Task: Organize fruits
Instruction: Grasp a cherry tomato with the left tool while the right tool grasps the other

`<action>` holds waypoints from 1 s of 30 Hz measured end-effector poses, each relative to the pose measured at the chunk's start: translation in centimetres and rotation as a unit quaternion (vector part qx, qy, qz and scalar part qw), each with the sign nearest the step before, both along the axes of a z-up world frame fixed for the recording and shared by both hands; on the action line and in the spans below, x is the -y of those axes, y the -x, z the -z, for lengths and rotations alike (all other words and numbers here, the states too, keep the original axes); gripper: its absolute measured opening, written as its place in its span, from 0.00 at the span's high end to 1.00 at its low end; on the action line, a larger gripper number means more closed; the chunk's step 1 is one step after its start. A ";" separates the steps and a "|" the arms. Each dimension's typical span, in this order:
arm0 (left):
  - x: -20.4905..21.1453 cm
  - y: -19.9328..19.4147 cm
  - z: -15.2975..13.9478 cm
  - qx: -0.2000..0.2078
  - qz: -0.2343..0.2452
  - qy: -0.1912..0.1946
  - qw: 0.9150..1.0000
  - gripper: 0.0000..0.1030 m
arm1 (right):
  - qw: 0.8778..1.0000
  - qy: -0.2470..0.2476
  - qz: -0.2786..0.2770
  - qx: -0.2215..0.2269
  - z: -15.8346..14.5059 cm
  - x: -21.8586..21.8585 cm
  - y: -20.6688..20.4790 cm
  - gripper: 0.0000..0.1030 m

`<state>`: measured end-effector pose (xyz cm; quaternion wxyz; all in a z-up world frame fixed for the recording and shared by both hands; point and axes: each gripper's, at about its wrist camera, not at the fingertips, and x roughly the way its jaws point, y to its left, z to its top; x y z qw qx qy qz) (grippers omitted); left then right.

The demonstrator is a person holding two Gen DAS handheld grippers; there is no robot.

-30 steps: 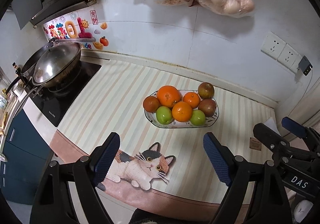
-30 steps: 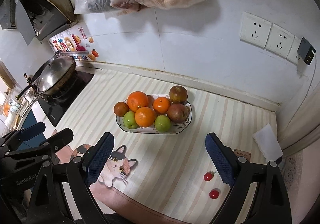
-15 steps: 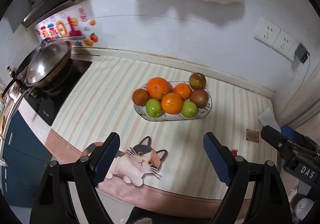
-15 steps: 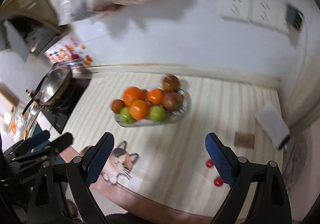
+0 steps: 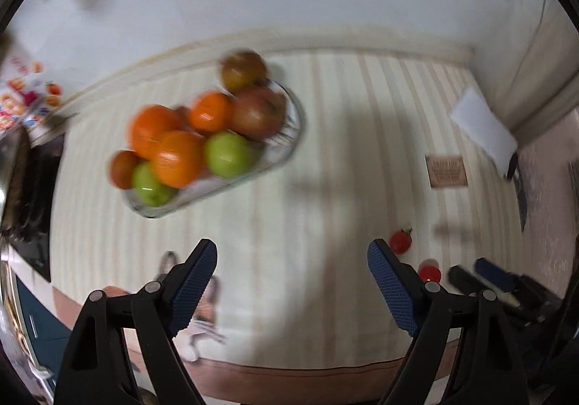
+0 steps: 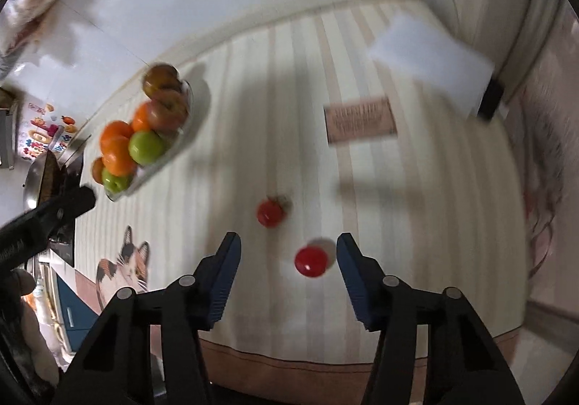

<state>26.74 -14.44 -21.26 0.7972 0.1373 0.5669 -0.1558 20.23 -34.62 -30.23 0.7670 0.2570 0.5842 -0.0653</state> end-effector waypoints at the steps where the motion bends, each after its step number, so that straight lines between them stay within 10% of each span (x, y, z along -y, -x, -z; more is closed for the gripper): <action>1: 0.5 -0.1 0.8 -0.007 0.007 -0.001 1.000 0.17 | 1.000 -0.008 0.004 -0.005 1.2 0.0 0.2 0.49; 12: 3.5 -0.4 5.9 -0.076 0.044 -0.010 0.996 0.19 | 1.000 -0.004 0.006 -0.015 5.9 -1.6 0.2 0.68; 25: 9.1 0.0 9.8 -0.151 0.124 0.028 0.980 0.19 | 0.998 0.036 0.045 -0.004 4.1 1.5 2.4 0.68; 30: 10.8 0.2 11.1 -0.154 0.141 0.013 0.978 0.48 | 0.997 0.040 0.066 -0.011 4.0 3.2 3.5 0.68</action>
